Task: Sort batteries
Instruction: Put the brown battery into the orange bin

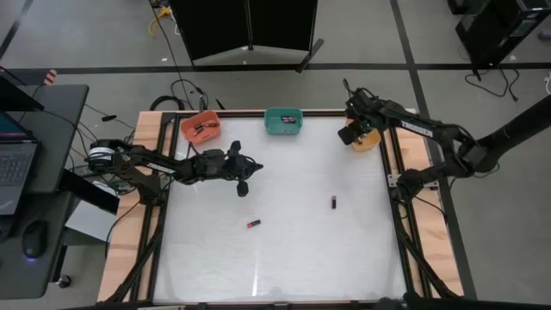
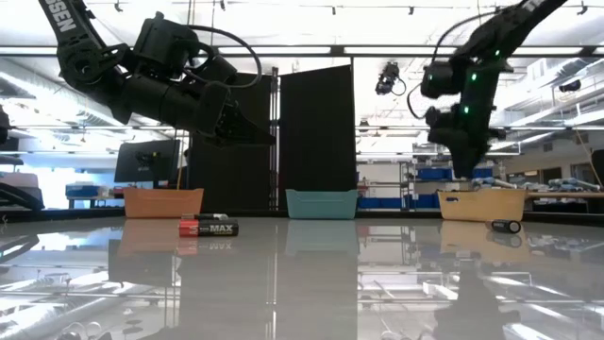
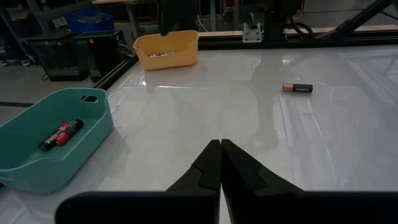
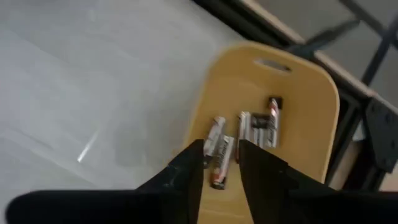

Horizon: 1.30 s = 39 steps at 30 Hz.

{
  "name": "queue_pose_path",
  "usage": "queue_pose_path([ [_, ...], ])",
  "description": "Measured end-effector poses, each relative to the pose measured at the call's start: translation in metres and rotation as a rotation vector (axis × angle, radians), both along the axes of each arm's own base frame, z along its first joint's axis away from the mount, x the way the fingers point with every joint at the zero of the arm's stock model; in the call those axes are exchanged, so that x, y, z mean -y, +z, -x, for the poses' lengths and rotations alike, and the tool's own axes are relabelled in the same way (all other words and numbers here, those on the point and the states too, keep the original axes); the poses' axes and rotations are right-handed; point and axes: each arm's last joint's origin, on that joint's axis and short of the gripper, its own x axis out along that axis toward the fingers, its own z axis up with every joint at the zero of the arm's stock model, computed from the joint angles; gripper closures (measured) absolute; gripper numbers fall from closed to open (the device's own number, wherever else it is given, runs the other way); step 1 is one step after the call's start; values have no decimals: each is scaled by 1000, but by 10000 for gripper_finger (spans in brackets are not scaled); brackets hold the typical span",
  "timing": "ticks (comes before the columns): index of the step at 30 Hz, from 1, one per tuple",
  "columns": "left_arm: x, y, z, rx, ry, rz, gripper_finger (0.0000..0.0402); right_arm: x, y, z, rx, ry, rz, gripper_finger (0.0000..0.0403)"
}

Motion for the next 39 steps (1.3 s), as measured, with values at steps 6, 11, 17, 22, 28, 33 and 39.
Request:
queue_pose_path([
  [6,0,0,0,-1,0,-1,387,-19,8,-10,127,105,62,355],
  [11,0,0,0,-1,0,-1,387,-40,-5,-24,295,239,94,390],
  [17,0,4,1,-11,0,-11,387,-74,-11,-42,439,334,109,385],
  [22,-1,14,6,-97,-5,-37,387,-98,-7,-61,517,415,136,393],
  [28,1,31,17,-189,6,-24,387,-121,-3,-76,576,492,173,386],
  [33,4,41,32,-291,19,41,387,-131,-15,-89,545,526,172,396],
  [39,7,44,50,-410,71,169,387,-138,-35,-110,561,571,164,380],
])
